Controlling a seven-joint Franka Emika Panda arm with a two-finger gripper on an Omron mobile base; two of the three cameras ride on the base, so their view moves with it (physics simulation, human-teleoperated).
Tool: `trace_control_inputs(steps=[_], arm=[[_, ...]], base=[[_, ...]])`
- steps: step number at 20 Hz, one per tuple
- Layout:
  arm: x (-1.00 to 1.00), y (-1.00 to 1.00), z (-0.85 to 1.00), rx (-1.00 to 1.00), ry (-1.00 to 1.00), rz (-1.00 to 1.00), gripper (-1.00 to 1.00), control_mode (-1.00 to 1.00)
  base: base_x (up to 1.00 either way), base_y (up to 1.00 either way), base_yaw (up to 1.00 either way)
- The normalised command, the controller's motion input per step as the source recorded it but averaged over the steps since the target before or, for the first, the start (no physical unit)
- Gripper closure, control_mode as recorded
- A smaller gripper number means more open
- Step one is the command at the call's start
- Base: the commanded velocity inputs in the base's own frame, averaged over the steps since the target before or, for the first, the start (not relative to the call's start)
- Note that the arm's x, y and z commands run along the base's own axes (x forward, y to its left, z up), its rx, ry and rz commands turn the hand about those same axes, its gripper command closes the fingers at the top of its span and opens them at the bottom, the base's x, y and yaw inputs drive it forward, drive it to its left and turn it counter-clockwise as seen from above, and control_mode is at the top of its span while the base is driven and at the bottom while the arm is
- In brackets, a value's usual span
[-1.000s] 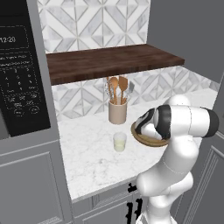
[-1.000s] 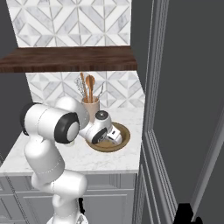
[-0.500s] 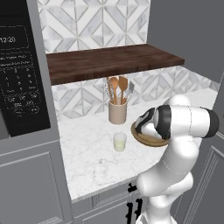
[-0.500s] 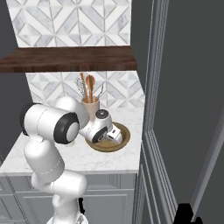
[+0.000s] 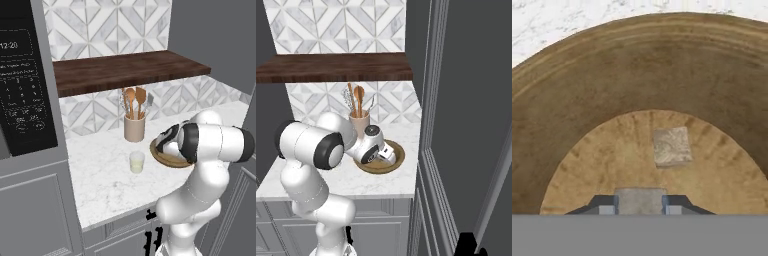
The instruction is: Grab a lemon wedge from the fridge and one ice cube from the ice bowl, and put them in the glass of lemonade.
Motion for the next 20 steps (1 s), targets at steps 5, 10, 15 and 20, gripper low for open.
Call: trace_control_inputs(steps=[5, 10, 15, 20], arm=[[-0.4, 0.1, 0.62, 0.0, 0.0, 0.08, 1.0, -1.0], [-0.12, 0.37, 0.83, 0.0, 0.06, 0.09, 1.0, -1.0], [-0.29, 0.35, 0.62, 0.0, 0.09, 0.09, 1.0, -1.0], [-0.29, 0.41, 0.43, 0.0, 0.05, 0.11, 1.0, -1.0]], base=[[0.0, 0.0, 0.0], [0.0, 0.0, 0.0], [0.0, 0.0, 0.0], [0.0, 0.0, 0.0]])
